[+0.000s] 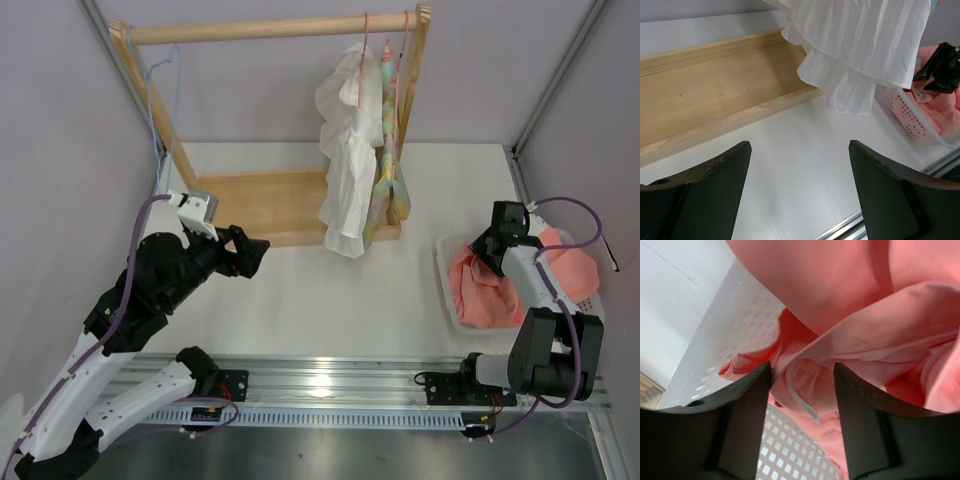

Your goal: Place the skirt on the hanger

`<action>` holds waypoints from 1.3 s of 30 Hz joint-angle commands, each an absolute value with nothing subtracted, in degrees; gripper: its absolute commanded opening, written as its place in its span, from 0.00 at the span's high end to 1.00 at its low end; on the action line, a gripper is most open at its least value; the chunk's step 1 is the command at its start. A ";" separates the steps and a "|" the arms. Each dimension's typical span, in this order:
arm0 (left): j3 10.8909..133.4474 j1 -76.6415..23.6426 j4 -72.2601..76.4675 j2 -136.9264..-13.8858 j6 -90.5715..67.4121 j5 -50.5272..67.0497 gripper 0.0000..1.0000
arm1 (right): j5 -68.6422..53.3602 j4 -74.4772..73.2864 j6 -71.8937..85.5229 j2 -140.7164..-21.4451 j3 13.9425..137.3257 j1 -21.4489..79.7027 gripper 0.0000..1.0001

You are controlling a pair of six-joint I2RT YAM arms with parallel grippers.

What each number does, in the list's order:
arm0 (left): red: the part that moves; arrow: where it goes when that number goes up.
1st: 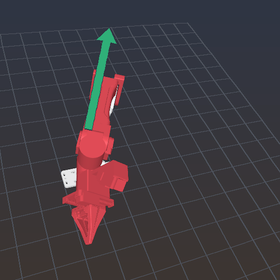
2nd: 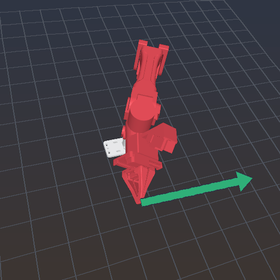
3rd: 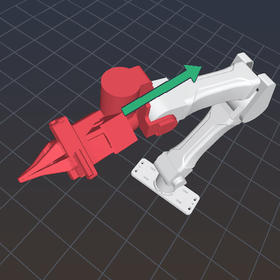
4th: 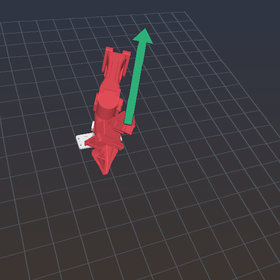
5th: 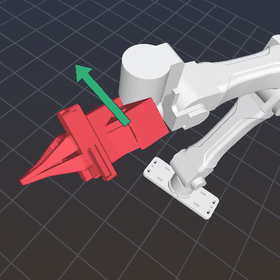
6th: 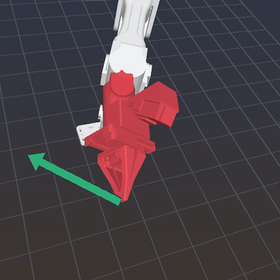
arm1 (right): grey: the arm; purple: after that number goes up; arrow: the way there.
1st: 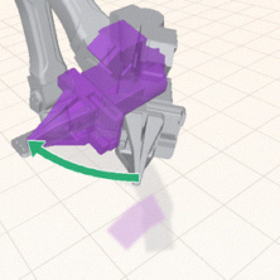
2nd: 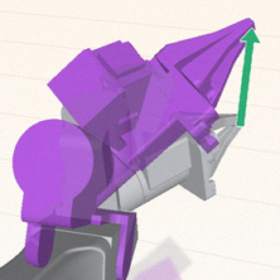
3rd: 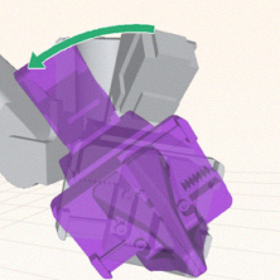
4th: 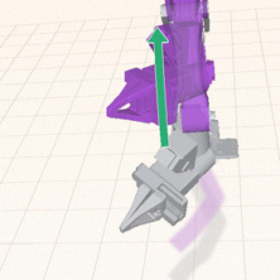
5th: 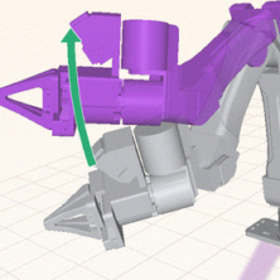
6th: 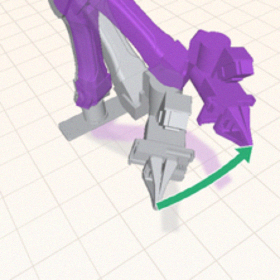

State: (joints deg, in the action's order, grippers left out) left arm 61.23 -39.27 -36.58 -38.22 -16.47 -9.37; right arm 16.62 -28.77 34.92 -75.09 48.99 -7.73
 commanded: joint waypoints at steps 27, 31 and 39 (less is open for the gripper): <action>66.89 -39.46 -37.44 -39.20 -15.03 -10.37 0.14 | -4.63 -45.43 28.12 -57.39 98.57 -1.06 1.00; 68.46 -39.46 -37.70 -39.64 -14.77 -10.72 0.14 | -15.10 -44.48 28.56 -60.20 107.98 -0.27 1.00; 69.52 -39.38 -37.88 -40.87 -14.85 -10.37 0.14 | -27.85 -41.05 35.84 -63.72 117.34 -0.18 1.00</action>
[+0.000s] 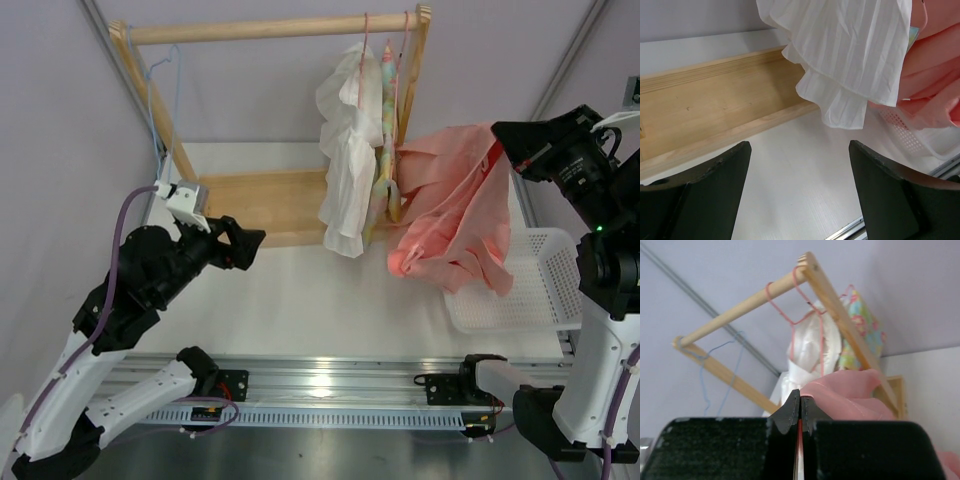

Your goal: Place the skirt on the hanger

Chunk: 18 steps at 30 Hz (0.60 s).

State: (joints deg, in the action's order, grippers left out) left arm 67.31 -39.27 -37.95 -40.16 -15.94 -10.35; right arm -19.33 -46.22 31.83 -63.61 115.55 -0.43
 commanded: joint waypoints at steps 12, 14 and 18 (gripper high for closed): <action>48.44 -50.15 -7.50 -41.65 -36.74 0.67 0.22 | -19.62 -38.14 34.37 -60.73 104.41 12.12 1.00; 48.43 -58.31 -5.37 -43.50 -35.95 -6.82 0.20 | -17.85 -38.93 33.49 -61.61 104.68 15.11 1.00; 48.25 -66.17 -0.01 -51.13 -38.48 -16.33 0.20 | -11.70 -39.90 31.73 -62.75 105.03 21.17 1.00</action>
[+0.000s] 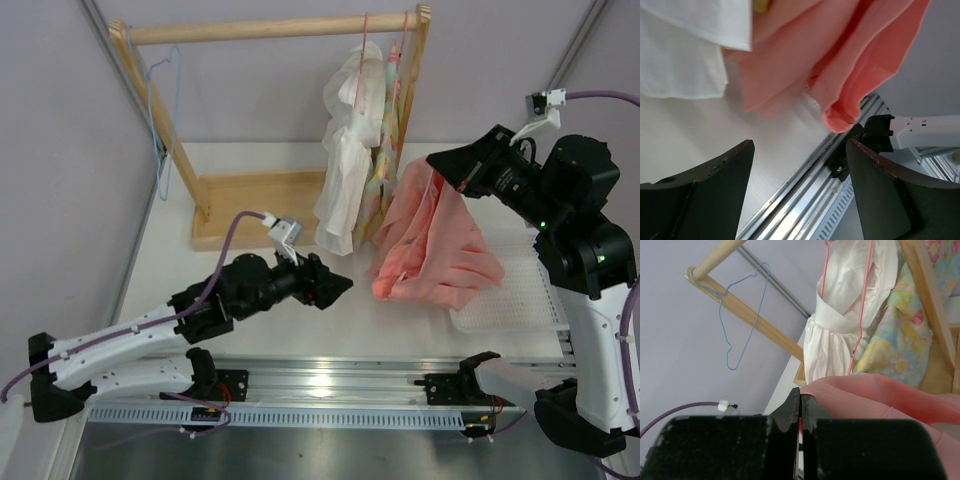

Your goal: Place the skirt on the hanger

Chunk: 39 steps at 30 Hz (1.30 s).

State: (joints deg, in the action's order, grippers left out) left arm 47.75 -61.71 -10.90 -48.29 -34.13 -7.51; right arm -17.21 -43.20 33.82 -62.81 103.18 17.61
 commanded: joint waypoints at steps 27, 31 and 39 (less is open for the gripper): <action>49.39 -73.04 4.92 -70.74 -51.68 -23.02 0.25 | -3.69 -42.98 28.92 -66.27 109.95 27.69 1.00; 48.52 -73.21 6.68 -71.54 -52.12 -23.99 0.25 | -3.78 -43.24 28.74 -66.80 110.83 27.77 1.00; 51.85 -73.13 8.80 -75.06 -52.56 -24.95 0.30 | -4.22 -43.33 28.65 -67.67 111.36 27.95 1.00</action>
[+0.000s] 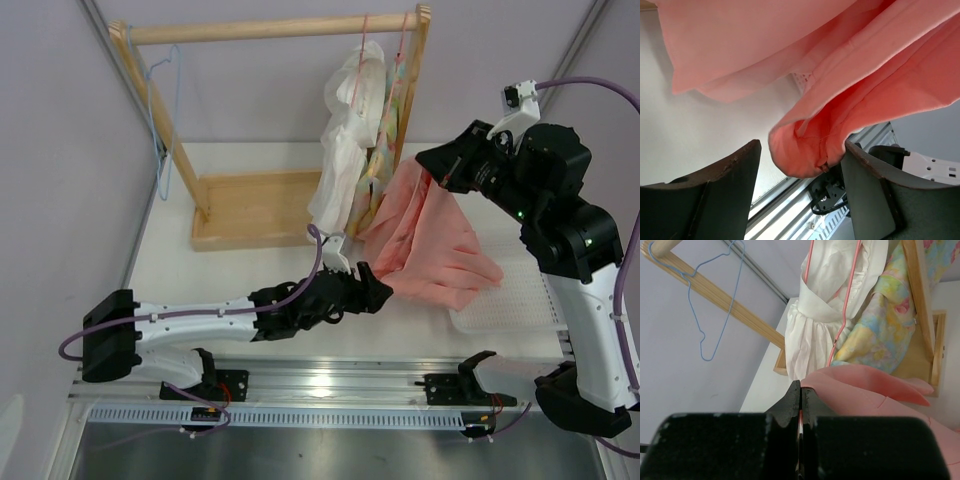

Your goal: Place the skirt on the hanger

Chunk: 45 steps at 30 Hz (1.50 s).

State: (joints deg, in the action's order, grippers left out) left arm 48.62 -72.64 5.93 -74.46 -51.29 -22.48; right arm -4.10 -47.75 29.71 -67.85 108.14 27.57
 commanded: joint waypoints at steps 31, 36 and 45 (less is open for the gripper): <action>49.22 -72.60 8.61 -73.65 -52.47 -24.18 0.31 | -3.25 -45.88 28.13 -68.29 114.70 28.56 1.00; 49.92 -72.68 9.05 -75.41 -52.73 -21.36 0.34 | -2.99 -46.23 27.95 -68.29 114.44 28.56 1.00; 47.55 -72.68 10.81 -69.09 -51.94 -22.41 0.29 | -2.55 -46.67 27.69 -68.12 114.43 28.74 1.00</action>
